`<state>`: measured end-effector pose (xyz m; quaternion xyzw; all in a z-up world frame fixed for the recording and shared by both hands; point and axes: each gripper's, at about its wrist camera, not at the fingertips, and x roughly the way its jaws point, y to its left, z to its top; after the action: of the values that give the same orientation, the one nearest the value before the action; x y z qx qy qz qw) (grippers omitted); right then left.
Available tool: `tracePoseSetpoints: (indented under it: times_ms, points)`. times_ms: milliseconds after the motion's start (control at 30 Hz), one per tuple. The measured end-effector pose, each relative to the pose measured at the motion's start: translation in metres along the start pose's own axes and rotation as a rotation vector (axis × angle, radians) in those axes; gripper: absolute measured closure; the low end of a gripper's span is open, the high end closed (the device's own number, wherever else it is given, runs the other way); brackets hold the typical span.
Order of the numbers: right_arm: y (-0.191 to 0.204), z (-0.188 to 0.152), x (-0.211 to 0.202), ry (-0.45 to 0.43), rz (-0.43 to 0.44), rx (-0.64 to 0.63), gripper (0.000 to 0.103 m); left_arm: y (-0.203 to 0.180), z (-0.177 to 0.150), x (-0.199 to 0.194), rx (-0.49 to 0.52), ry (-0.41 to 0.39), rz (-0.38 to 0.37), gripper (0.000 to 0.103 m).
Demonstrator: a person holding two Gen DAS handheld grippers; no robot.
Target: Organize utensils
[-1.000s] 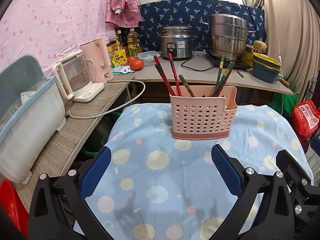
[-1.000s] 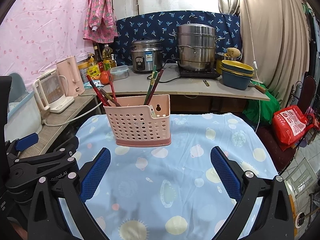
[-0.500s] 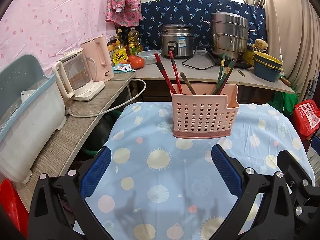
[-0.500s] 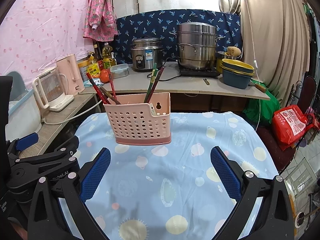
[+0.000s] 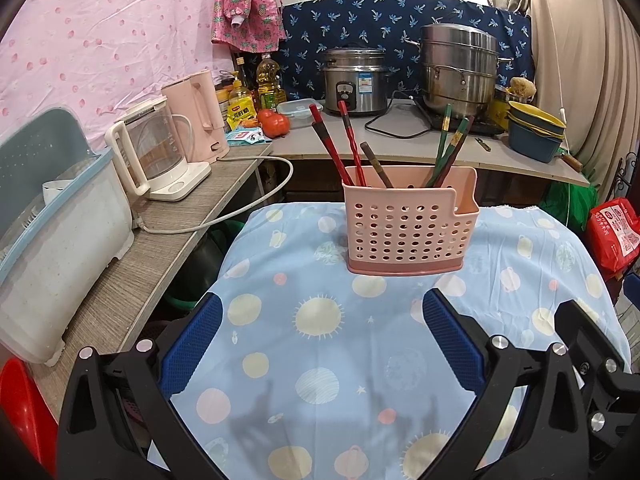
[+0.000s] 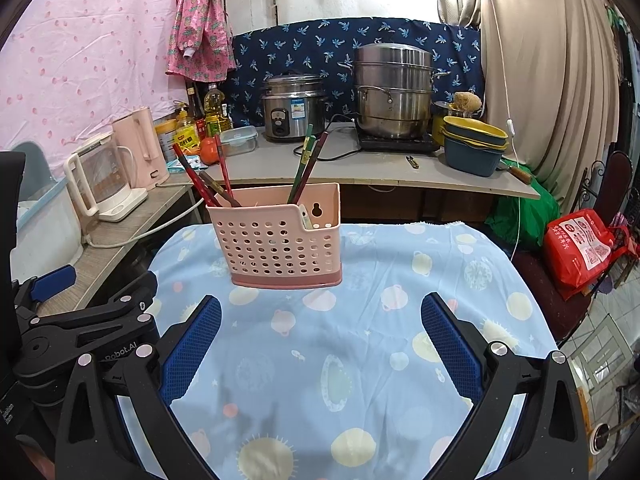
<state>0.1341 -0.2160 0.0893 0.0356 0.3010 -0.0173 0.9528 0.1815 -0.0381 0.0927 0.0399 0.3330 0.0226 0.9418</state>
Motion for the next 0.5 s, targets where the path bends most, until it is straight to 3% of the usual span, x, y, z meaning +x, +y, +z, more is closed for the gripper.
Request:
tracePoseSetpoints:
  times_ms: [500]
  points:
    - [0.0011, -0.0012, 0.0002, 0.002, -0.001, 0.000, 0.006, 0.0000, -0.0038, 0.0007, 0.002, 0.009, 0.006, 0.007]
